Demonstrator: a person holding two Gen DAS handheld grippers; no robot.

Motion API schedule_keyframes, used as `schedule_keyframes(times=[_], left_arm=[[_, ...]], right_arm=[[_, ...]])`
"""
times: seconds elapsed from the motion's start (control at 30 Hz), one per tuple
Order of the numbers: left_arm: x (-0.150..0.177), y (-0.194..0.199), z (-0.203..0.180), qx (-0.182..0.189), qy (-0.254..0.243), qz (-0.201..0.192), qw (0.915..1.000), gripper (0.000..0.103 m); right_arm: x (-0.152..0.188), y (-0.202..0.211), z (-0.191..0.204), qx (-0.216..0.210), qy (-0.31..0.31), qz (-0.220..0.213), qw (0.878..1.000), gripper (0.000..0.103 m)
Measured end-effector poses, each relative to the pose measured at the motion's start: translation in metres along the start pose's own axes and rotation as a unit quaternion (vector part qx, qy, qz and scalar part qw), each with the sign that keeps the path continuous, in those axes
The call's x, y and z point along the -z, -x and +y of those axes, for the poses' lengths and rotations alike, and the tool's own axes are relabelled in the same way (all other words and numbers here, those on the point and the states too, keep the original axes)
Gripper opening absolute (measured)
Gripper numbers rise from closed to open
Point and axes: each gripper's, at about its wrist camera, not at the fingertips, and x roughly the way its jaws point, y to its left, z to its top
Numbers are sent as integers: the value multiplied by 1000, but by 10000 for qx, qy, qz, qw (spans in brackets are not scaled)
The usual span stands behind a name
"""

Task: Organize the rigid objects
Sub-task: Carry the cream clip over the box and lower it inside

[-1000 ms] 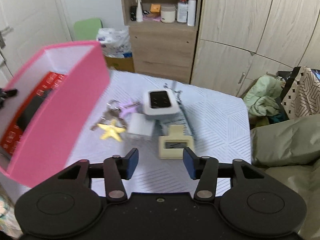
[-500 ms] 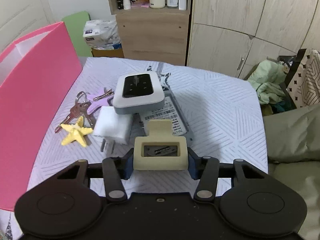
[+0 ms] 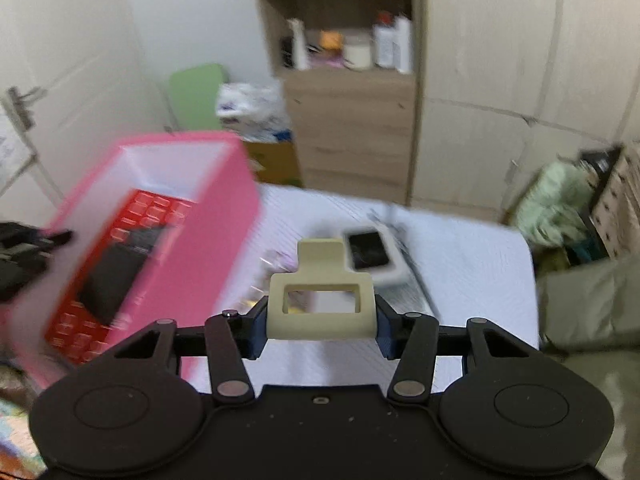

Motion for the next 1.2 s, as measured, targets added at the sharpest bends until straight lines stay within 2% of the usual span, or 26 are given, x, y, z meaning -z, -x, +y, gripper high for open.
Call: schedule_keyframes(times=[0.23,0.43,0.57,0.73,0.83,0.97,1.2], left_arm=[[0,1,0,16,42,1,10000,10],[-1,0,2,48,79,-4,10000,10],[0,1,2,36,102,-22,9999,10],[0,1,0,10,48,-58,10000,10],[1,1,2,74,91,-64,9999,10],[1,2,3,104,114,-92,9998,10],[3,4,5,125,149,-137,9997,10]], right_arm=[[-56,14,72,-811,728,98,9940,56],[-89,-24,122,-1299,1106,615,9834,56],[-104,-60,146,-1291,1197,884,9804,56],[-117,-117,150,-1273,859,1267,9800,56],[-117,-152,149,-1272,553,1499,9789,56],[-110,-189,157,-1411,434,1852,9715,56],[-102,-224,169,-1097,568,1843,9751,57]])
